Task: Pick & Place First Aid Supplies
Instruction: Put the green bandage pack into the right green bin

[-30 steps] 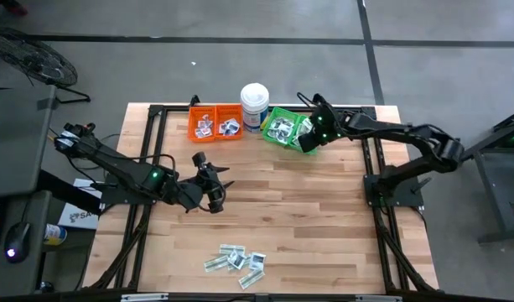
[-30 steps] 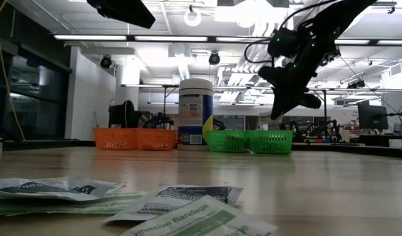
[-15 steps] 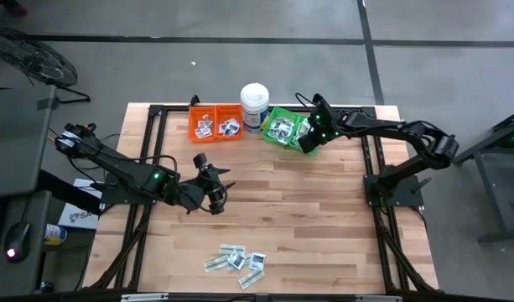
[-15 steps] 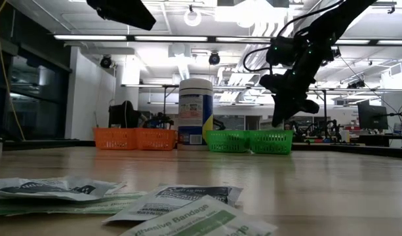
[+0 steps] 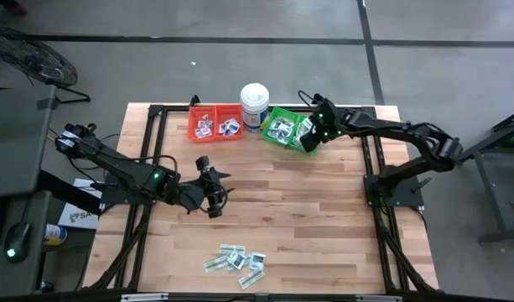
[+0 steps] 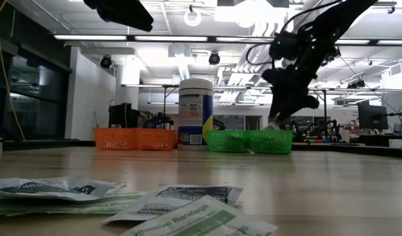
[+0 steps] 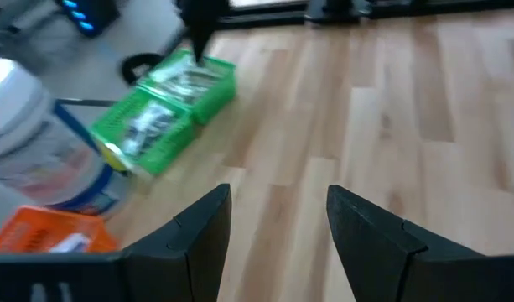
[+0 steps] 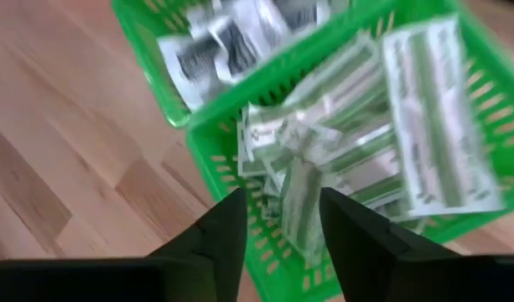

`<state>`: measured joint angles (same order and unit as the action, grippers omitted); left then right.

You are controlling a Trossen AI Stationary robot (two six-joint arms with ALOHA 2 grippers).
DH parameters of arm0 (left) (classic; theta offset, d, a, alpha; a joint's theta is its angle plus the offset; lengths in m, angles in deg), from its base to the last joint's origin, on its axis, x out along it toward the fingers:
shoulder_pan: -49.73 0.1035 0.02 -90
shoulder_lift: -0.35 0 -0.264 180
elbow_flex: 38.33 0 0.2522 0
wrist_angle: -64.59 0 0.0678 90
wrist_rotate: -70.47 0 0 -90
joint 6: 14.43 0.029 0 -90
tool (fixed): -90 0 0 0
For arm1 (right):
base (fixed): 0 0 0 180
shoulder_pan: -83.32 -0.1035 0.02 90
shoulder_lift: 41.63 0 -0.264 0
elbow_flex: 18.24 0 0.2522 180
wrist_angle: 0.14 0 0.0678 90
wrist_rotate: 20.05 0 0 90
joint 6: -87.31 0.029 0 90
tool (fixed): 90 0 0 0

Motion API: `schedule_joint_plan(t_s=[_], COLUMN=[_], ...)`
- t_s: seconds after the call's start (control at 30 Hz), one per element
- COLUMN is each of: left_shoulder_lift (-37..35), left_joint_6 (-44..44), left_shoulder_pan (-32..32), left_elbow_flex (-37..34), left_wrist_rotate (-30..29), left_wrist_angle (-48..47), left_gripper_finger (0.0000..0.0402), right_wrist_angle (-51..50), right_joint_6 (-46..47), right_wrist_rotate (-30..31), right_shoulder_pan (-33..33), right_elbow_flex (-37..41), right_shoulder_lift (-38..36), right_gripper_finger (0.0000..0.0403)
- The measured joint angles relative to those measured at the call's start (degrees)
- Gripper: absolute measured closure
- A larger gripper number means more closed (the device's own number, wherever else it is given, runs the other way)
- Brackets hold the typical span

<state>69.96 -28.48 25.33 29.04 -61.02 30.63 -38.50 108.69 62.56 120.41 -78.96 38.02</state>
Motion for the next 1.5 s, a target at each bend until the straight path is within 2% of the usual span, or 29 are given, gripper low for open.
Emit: schedule_joint_plan(t_s=[0.3, 0.57, 0.83, 1.03, 1.27, 1.5], left_shoulder_lift=[0.0, 1.6, 11.5, 19.6, 24.9, 29.9], left_joint_6=[-0.1, -1.2, -2.8, -4.3, -4.6, -10.2], left_shoulder_pan=[0.0, -0.3, -4.6, -8.1, -9.9, -9.7], left_elbow_flex=[0.0, 0.0, 0.0, 0.0, 0.0, 0.0], left_wrist_rotate=[12.9, 20.7, 30.7, 38.3, 39.2, 37.7], left_wrist_angle=[-0.8, -4.2, -4.1, -2.2, 3.6, 5.6], left_gripper_finger=[0.0209, 0.0209, 0.0209, 0.0209, 0.0209, 0.0209], right_wrist_angle=[-1.0, -4.7, -11.9, -14.7, -15.1, -15.1], right_joint_6=[-3.7, -4.9, -3.9, -3.9, -3.6, -3.5], right_wrist_rotate=[0.4, 0.0, -7.4, -6.9, -3.6, -2.1], right_shoulder_pan=[2.6, 3.4, 2.9, -0.6, -3.8, -5.8], right_elbow_flex=[0.0, 0.0, 0.0, 0.0, 0.0, 0.0], right_shoulder_lift=[-12.3, -22.8, -30.5, -34.6, -35.9, -35.8], right_gripper_finger=[0.0245, 0.0245, 0.0245, 0.0245, 0.0245, 0.0245])
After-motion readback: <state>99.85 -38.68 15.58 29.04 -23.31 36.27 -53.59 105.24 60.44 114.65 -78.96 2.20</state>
